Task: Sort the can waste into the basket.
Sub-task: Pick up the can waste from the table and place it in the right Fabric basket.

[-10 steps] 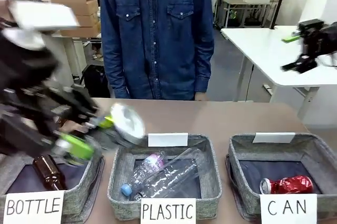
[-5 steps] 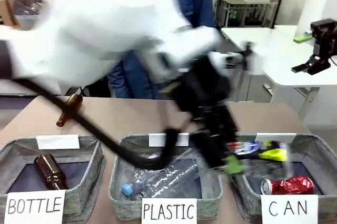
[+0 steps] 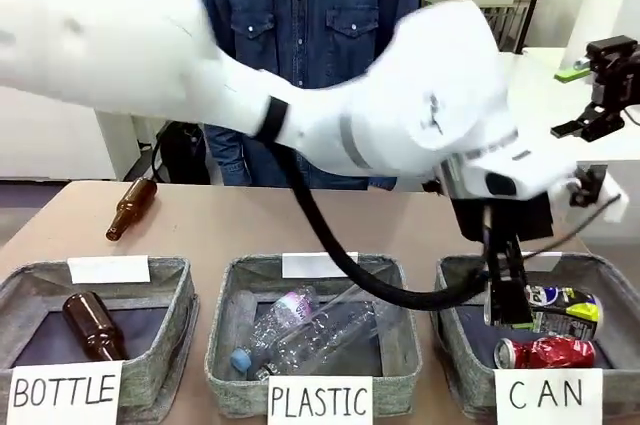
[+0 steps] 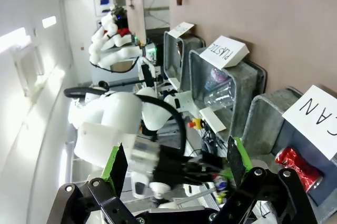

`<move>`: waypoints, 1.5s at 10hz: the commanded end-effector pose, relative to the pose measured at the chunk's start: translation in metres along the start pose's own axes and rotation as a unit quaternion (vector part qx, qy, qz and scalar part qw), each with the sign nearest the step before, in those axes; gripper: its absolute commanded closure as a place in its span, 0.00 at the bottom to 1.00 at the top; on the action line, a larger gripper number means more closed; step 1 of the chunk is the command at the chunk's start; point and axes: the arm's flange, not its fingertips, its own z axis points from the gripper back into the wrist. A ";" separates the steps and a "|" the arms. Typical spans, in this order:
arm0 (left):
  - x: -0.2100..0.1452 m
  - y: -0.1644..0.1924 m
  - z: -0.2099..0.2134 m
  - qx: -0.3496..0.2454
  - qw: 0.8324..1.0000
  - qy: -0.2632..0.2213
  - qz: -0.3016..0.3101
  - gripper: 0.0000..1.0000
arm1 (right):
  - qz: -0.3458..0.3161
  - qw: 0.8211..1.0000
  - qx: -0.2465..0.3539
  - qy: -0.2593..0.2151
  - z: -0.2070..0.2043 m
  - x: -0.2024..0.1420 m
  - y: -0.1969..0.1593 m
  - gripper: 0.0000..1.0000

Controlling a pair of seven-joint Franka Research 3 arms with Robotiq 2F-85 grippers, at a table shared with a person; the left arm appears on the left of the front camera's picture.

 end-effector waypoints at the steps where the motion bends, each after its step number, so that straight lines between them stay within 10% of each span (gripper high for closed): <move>1: 0.036 0.031 0.000 0.004 1.000 0.010 0.024 0.62 | 0.001 1.000 0.000 -0.002 0.002 0.002 0.004 0.00; 6: 0.021 0.034 -0.002 0.014 0.999 0.029 0.033 0.62 | 0.001 1.000 0.000 -0.002 0.002 0.002 0.004 0.00; 7: 0.019 0.033 -0.001 0.012 0.999 0.032 0.031 0.06 | 0.001 1.000 0.000 -0.002 0.002 0.002 0.004 0.00; 15: -0.015 -0.043 0.080 0.021 0.999 0.045 0.010 0.00 | 0.001 1.000 0.000 -0.002 0.002 0.002 0.004 0.00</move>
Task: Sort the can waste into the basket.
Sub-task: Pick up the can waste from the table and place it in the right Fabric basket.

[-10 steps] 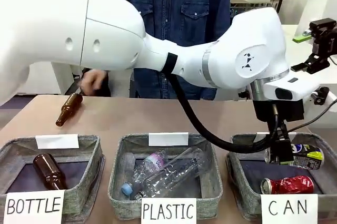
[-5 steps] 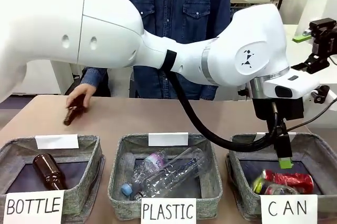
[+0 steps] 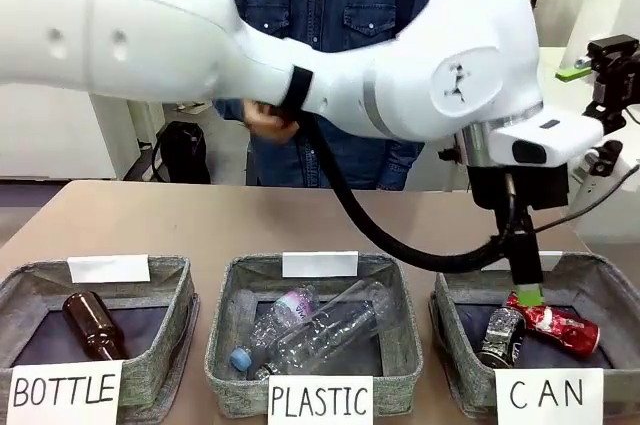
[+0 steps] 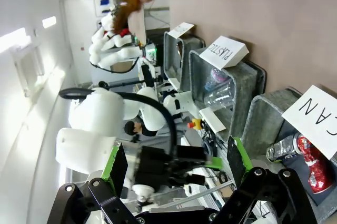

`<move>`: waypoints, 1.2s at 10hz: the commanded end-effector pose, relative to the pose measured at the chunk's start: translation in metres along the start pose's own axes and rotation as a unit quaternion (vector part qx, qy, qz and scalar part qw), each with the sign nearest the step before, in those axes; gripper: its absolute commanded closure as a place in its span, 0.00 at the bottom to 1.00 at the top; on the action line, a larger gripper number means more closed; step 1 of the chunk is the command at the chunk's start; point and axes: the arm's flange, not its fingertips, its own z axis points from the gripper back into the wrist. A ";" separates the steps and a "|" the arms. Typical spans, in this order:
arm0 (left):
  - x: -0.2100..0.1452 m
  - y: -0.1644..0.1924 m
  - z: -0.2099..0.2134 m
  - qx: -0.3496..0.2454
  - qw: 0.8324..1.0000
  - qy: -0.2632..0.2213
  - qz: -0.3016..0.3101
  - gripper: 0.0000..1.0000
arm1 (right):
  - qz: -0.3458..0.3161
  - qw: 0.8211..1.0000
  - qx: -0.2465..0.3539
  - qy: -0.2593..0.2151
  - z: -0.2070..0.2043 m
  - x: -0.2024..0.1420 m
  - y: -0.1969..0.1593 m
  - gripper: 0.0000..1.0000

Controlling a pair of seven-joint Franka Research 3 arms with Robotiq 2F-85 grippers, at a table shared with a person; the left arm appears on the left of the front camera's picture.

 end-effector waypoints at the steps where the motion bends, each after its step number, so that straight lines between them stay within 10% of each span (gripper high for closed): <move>1: -0.055 -0.065 0.062 -0.011 1.000 0.015 -0.004 0.00 | 0.001 1.000 0.001 -0.001 0.001 0.002 0.004 0.00; 9: -0.319 -0.200 0.232 0.008 0.979 -0.007 0.204 0.00 | 0.001 1.000 0.001 -0.001 0.001 0.002 0.004 0.00; 12: -0.275 -0.186 0.230 0.034 0.985 0.012 0.170 0.00 | 0.001 1.000 0.001 -0.001 0.001 0.002 0.004 0.00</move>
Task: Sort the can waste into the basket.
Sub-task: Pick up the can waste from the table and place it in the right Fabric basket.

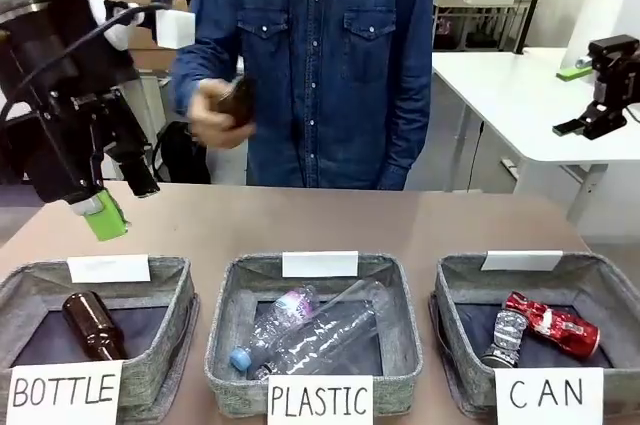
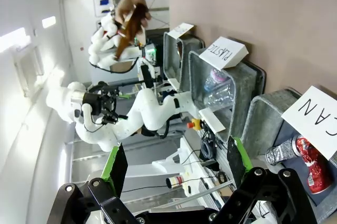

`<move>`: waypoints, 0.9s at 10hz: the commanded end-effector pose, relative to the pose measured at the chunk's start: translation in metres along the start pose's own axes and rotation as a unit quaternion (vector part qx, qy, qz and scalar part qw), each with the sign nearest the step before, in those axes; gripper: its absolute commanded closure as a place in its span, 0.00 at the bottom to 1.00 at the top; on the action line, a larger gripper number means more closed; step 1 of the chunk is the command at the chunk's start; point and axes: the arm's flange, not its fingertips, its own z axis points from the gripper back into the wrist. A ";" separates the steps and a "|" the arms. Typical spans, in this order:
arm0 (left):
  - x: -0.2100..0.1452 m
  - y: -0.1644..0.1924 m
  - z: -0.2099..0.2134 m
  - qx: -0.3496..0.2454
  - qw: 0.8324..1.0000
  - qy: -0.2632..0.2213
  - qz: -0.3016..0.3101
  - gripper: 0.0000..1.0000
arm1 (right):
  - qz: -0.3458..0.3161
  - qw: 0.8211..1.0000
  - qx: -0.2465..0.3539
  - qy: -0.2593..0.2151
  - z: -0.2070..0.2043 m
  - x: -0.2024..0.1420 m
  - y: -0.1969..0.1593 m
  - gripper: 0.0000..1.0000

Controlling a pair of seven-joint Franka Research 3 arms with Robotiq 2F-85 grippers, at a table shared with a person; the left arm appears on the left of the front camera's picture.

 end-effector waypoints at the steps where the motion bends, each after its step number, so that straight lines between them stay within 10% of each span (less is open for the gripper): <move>1: -0.015 0.002 0.003 -0.006 1.000 -0.005 0.012 0.00 | 0.000 1.000 0.000 0.000 0.000 0.000 0.000 0.00; 3: -0.110 0.016 0.093 -0.030 0.980 -0.132 0.149 0.00 | -0.015 1.000 -0.020 0.015 -0.016 0.008 -0.007 0.00; 5: -0.250 -0.005 0.162 0.043 0.894 -0.218 0.389 0.00 | -0.036 0.999 -0.001 0.018 -0.014 0.012 -0.018 0.00; 9: -0.373 -0.018 0.165 0.094 0.761 -0.295 0.570 0.00 | -0.046 0.998 0.003 0.054 -0.025 0.025 -0.023 0.00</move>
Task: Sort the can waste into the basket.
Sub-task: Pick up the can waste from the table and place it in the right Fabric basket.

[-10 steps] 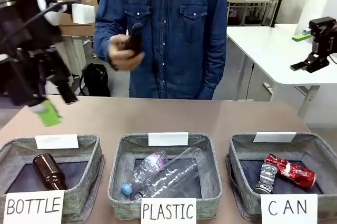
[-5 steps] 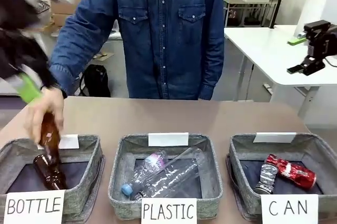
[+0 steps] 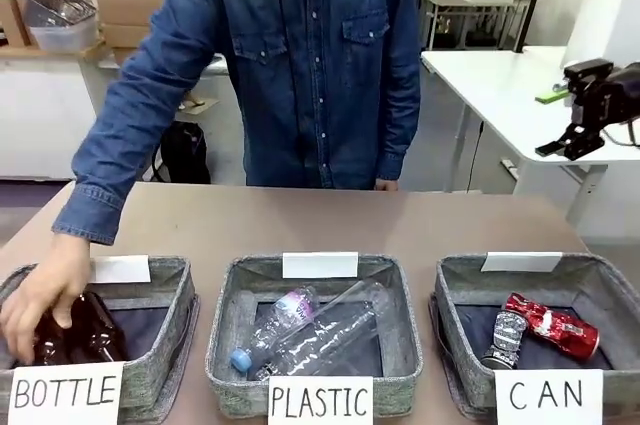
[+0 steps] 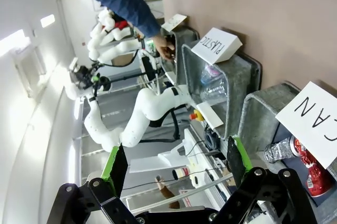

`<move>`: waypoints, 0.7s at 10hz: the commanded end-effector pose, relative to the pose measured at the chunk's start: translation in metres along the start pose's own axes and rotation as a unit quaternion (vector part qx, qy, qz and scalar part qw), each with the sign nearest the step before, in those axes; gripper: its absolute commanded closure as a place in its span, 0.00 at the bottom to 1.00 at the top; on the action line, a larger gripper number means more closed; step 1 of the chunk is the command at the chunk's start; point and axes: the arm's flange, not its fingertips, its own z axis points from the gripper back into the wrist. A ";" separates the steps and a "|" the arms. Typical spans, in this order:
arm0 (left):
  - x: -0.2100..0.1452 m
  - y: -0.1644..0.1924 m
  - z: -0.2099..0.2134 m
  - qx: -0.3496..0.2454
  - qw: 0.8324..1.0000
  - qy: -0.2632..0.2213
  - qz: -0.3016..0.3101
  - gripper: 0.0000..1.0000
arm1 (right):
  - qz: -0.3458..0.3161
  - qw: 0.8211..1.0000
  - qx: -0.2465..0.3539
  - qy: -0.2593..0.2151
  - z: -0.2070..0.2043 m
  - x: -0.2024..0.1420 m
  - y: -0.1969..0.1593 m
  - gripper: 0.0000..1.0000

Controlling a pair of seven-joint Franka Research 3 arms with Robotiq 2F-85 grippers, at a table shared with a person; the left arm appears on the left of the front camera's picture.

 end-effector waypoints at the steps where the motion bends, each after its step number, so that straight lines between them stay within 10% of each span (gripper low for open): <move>1: 0.031 0.006 -0.034 -0.006 0.990 -0.088 0.113 0.00 | -0.006 0.999 -0.005 0.032 -0.001 0.006 0.012 0.00; 7: 0.050 0.000 -0.052 -0.022 0.991 -0.088 0.100 0.00 | -0.011 1.000 -0.002 0.025 0.009 0.007 0.009 0.00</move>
